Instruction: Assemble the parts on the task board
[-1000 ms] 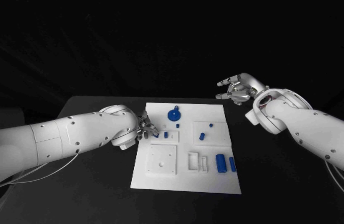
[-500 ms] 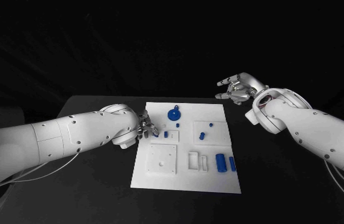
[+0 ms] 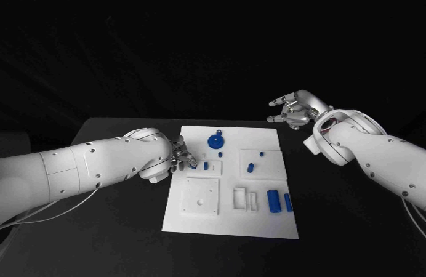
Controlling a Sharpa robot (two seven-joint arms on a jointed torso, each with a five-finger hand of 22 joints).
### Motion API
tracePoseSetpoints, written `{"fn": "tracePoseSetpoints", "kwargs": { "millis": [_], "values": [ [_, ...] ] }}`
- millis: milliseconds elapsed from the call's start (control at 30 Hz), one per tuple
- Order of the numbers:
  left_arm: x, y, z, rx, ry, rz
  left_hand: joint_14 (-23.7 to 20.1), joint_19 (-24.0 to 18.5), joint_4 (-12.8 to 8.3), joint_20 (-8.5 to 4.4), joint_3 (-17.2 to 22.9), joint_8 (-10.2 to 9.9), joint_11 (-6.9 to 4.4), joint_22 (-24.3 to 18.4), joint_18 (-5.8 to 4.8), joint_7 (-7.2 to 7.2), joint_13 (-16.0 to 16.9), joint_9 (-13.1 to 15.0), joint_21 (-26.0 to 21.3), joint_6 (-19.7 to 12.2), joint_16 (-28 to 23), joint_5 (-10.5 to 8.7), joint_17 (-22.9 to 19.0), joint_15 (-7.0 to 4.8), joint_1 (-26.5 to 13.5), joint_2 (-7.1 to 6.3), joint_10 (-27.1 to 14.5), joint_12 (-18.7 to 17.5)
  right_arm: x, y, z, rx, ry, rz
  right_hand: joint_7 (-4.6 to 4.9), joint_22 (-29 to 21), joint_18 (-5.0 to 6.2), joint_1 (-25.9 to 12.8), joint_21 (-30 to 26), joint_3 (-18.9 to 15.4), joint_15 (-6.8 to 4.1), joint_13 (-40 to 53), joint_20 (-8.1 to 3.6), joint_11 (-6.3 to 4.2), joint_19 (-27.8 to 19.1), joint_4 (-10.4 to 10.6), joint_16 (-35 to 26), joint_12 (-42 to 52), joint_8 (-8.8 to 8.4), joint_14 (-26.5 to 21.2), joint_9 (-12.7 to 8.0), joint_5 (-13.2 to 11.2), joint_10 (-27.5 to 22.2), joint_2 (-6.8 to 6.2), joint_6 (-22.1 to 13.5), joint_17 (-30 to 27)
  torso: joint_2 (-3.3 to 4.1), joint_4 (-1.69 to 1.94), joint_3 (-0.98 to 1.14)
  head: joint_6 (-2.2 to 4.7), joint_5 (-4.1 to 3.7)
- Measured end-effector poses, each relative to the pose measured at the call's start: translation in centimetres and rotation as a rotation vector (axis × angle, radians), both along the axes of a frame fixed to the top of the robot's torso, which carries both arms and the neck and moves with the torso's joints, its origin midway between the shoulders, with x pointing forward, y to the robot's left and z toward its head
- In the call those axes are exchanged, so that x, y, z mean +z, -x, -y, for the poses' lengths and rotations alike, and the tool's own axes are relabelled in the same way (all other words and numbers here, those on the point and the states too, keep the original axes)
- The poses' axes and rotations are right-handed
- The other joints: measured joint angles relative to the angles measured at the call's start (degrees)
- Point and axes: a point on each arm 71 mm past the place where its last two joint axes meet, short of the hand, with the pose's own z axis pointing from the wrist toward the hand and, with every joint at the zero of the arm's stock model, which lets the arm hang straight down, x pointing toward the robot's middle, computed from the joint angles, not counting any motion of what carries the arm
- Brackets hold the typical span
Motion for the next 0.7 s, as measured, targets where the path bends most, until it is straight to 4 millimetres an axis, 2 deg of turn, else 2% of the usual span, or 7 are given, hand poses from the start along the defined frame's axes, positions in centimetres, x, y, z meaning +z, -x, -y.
{"fn": "tracePoseSetpoints", "kwargs": {
  "millis": [700],
  "values": [
    [-0.01,0.04,0.02,-0.018,-0.017,0.001,0.3,0.0,0.0,0.0,0.4,0.1,0.01,0.0,0.0,0.0,1.0,0.9,0.2,0.0,0.2,1.22,1.2,-0.09,-1.5,0.8,0.0,0.2,-0.14,0.03,0.08,-0.001,0.001,-0.003,0.0,0.0,0.0,0.0,0.0,0.0,0.0,0.0,0.0,0.0,0.0,0.0,0.0,0.0,0.0,0.0,0.0,0.0,0.0,0.0,0.0,0.0,-0.02,0.01,-0.02,-0.37,-0.02]
  ]
}}
